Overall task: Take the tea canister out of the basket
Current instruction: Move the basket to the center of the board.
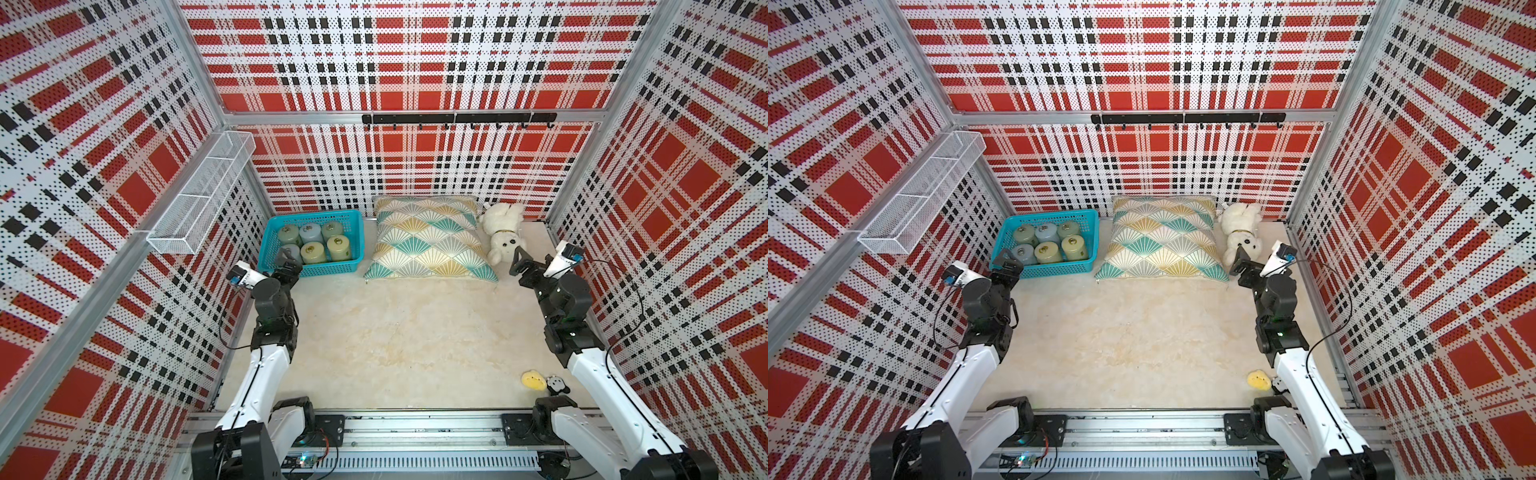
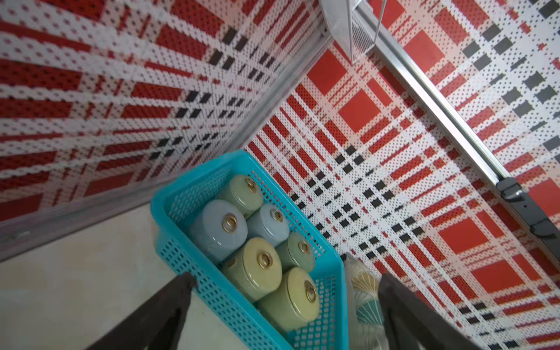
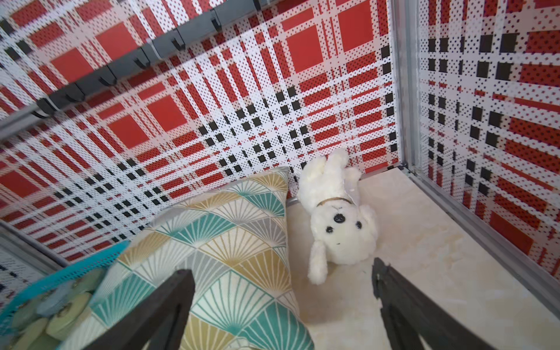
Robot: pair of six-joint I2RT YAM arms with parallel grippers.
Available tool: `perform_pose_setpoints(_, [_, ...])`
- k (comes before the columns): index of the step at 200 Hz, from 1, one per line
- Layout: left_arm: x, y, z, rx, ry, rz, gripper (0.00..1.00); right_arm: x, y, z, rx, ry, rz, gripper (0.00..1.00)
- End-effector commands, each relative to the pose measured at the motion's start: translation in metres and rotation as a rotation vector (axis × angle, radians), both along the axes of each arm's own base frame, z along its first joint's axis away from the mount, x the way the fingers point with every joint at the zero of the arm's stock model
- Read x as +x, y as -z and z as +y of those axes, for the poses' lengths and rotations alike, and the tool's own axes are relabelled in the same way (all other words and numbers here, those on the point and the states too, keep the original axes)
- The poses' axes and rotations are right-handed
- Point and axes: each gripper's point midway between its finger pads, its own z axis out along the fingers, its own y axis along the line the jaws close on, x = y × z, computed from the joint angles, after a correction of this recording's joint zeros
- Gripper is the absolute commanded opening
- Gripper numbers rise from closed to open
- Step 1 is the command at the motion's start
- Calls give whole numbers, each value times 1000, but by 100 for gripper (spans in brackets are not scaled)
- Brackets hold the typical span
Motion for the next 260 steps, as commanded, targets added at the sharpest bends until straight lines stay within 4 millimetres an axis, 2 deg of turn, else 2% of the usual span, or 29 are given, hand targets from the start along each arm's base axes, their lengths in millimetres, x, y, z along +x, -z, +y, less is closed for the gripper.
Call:
perform_pose_setpoints(1, [4, -13, -28, 33, 79, 29, 99, 2, 9, 23, 85, -129, 63, 100])
perform_pose_setpoints(31, [17, -16, -65, 144, 111, 140, 97, 13, 19, 53, 128, -287, 139, 100])
perform_pose_setpoints(48, [24, -14, -82, 224, 102, 217, 98, 22, 26, 54, 129, -285, 168, 100])
perform_pose_setpoints(56, [29, -11, -83, 254, 85, 250, 99, 25, 34, 54, 130, -284, 189, 100])
perform_pose_setpoints(61, [31, -8, -96, 269, 104, 263, 99, 28, 43, 55, 131, -282, 212, 100])
perform_pose_setpoints(73, [39, -1, -98, 280, 95, 283, 99, 33, 55, 55, 133, -279, 245, 100])
perform_pose_setpoints(88, [52, 9, -101, 233, 132, 272, 99, 44, 57, 56, 134, -278, 262, 100])
perform_pose_setpoints(92, [57, 12, -88, 210, 126, 271, 99, 48, 54, 56, 133, -278, 258, 100])
perform_pose_setpoints(118, [75, 31, -56, 73, 189, 265, 99, 58, 54, 63, 132, -290, 268, 100])
perform_pose_setpoints(149, [89, 28, -38, 118, 155, 316, 99, 57, 66, 70, 130, -307, 296, 100])
perform_pose_setpoints(170, [101, 32, -29, 145, 144, 392, 99, 53, 54, 104, 119, -389, 278, 100])
perform_pose_setpoints(171, [102, 32, -30, 147, 147, 395, 99, 51, 51, 111, 117, -407, 273, 100])
perform_pose_setpoints(177, [106, 36, -26, 151, 147, 420, 100, 51, 41, 122, 114, -433, 255, 100])
perform_pose_setpoints(182, [110, 38, -25, 157, 151, 440, 100, 48, 29, 140, 110, -478, 233, 100])
perform_pose_setpoints(184, [112, 39, -25, 158, 152, 447, 100, 48, 29, 140, 110, -478, 233, 100])
perform_pose_setpoints(185, [112, 40, -24, 158, 152, 452, 100, 45, 25, 149, 108, -501, 227, 100])
perform_pose_setpoints(187, [114, 42, -23, 161, 153, 460, 100, 43, 24, 155, 107, -515, 225, 100])
perform_pose_setpoints(191, [117, 45, -23, 165, 160, 478, 99, 41, 20, 160, 106, -528, 219, 100])
perform_pose_setpoints(192, [118, 45, -23, 166, 162, 481, 98, 38, 19, 168, 104, -547, 217, 100])
perform_pose_setpoints(198, [123, 50, -22, 174, 169, 509, 96, 34, 16, 177, 102, -570, 213, 100])
perform_pose_setpoints(199, [123, 51, -22, 175, 169, 513, 96, 31, 16, 183, 101, -586, 214, 100])
perform_pose_setpoints(208, [130, 58, -19, 191, 170, 560, 94, 22, 18, 199, 96, -628, 221, 100])
perform_pose_setpoints(226, [142, 69, -13, 244, 168, 651, 89, 14, 26, 218, 88, -673, 244, 100])
perform_pose_setpoints(227, [143, 69, -13, 246, 169, 654, 89, 14, 26, 218, 88, -673, 244, 100])
perform_pose_setpoints(229, [144, 71, -12, 250, 170, 663, 89, 9, 46, 217, -31, -692, 289, 100])
perform_pose_setpoints(232, [146, 72, -12, 256, 171, 673, 89, 8, 52, 217, -69, -692, 300, 100])
perform_pose_setpoints(260, [155, 84, -20, 285, 215, 722, 83, 9, 62, 226, -70, -706, 332, 100])
